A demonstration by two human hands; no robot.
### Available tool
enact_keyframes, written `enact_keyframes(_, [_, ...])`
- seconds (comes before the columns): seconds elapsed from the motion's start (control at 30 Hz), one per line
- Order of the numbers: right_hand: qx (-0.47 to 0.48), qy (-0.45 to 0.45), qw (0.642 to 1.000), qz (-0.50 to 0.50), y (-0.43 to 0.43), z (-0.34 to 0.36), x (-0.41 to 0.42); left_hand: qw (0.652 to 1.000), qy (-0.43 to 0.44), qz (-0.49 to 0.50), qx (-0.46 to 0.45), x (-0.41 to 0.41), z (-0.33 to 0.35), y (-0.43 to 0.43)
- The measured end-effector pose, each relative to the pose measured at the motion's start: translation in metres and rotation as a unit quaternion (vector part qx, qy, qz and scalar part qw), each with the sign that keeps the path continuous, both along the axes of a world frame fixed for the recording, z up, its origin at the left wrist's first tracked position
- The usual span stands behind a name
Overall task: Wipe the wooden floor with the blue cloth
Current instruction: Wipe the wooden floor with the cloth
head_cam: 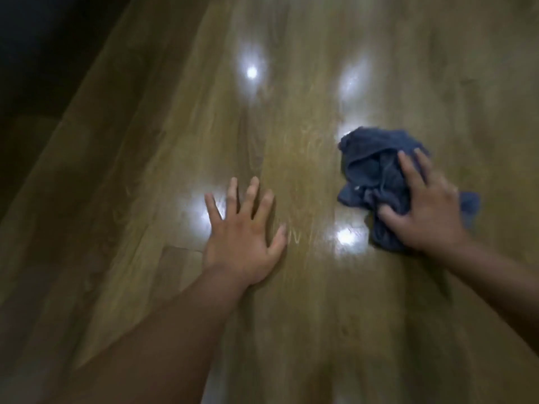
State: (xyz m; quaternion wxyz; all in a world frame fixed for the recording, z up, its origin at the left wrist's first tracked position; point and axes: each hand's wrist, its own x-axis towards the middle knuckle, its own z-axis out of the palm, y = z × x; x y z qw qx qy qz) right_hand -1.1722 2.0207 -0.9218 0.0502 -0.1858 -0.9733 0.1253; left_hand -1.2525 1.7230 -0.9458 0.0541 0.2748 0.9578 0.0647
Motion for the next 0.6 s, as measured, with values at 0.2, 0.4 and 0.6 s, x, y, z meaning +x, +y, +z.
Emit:
enact_keyframes(0.2, [0.011, -0.058, 0.993, -0.107, -0.003, 0.0, -0.202, 0.999, -0.034, 0.002, -0.014, -0.002, 0.009, 0.002])
enact_keyframes(0.4, [0.051, -0.015, 0.972, 0.228, -0.142, 0.002, -0.262, 0.999, -0.049, -0.002, -0.013, -0.006, 0.006, 0.002])
enact_keyframes(0.6, [-0.006, 0.043, 0.966, 0.253, -0.054, 0.004, -0.235, 0.999, -0.029, -0.015, -0.02, -0.007, 0.003, -0.001])
